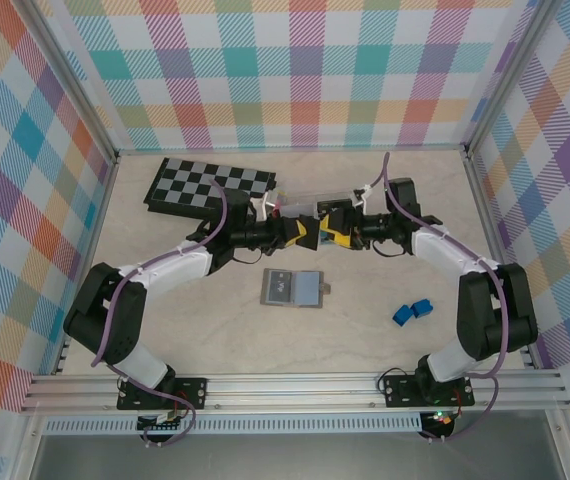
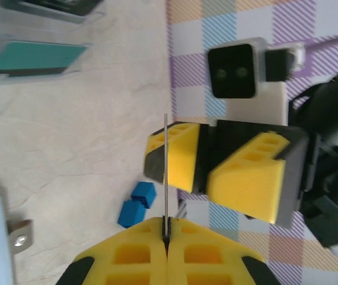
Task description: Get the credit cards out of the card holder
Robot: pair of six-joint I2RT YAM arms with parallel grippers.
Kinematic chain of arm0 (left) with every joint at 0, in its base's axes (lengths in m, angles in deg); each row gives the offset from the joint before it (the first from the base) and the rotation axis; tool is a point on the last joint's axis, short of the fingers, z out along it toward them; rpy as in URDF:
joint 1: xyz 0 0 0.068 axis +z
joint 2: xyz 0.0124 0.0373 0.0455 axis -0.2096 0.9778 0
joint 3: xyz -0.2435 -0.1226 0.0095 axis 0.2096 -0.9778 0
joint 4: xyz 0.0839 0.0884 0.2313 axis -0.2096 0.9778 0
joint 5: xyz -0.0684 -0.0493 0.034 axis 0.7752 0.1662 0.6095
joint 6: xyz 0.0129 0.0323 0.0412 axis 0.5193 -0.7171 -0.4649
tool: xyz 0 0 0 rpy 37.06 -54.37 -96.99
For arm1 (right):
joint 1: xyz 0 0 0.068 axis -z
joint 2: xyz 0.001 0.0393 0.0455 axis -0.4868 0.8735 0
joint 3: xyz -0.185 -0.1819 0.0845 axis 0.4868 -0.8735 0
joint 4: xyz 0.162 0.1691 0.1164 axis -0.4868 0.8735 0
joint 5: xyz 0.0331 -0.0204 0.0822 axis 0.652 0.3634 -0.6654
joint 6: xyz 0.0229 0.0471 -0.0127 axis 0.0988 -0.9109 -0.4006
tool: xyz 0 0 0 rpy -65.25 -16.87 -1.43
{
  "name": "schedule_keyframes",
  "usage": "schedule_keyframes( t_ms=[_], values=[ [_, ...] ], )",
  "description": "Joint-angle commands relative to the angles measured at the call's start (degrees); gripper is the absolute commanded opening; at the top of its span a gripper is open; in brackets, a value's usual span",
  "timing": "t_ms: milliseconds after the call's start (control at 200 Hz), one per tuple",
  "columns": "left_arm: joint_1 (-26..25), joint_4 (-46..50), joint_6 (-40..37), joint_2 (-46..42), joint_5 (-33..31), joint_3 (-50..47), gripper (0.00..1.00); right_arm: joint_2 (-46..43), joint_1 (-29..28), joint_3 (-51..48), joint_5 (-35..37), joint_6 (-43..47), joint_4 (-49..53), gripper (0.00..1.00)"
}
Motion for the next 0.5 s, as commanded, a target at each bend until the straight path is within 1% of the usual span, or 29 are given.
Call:
schedule_keyframes(
  t_ms=[0, 125, 195, 250, 325, 385, 500],
  values=[
    [0.12, 15.4, -12.31, -2.67, -6.98, 5.26, 0.0, -1.76, 1.89, 2.61, 7.34, 5.67, 8.28, 0.67],
    [-0.34, 35.08, -23.36, -1.27, -15.31, 13.71, 0.0, -2.98, 4.31, 3.06, 15.96, 9.6, 13.83, 0.79],
    [-1.0, 41.66, -27.83, 0.41, -19.97, 17.69, 0.0, -4.13, 5.67, 2.17, 19.57, 10.68, 14.46, 0.89],
    [-1.74, 46.21, -30.7, 2.29, -23.39, 21.0, 0.0, -4.8, 6.64, 1.61, 21.97, 11.27, 14.81, 0.94],
    [-3.09, 50.19, -35.26, 5.14, -26.68, 25.88, 0.0, -5.12, 7.97, 1.26, 23.74, 11.96, 15.37, 1.0],
    [-4.24, 51.07, -39.5, 7.29, -28.09, 29.07, 0.0, -5.08, 8.76, 1.08, 24.51, 12.48, 15.54, 1.0],
    [-6.98, 49.4, -49.44, 11.06, -29.78, 34.54, 0.0, -5.21, 9.78, 0.4, 24.36, 13.24, 15.45, 1.0]
  ],
)
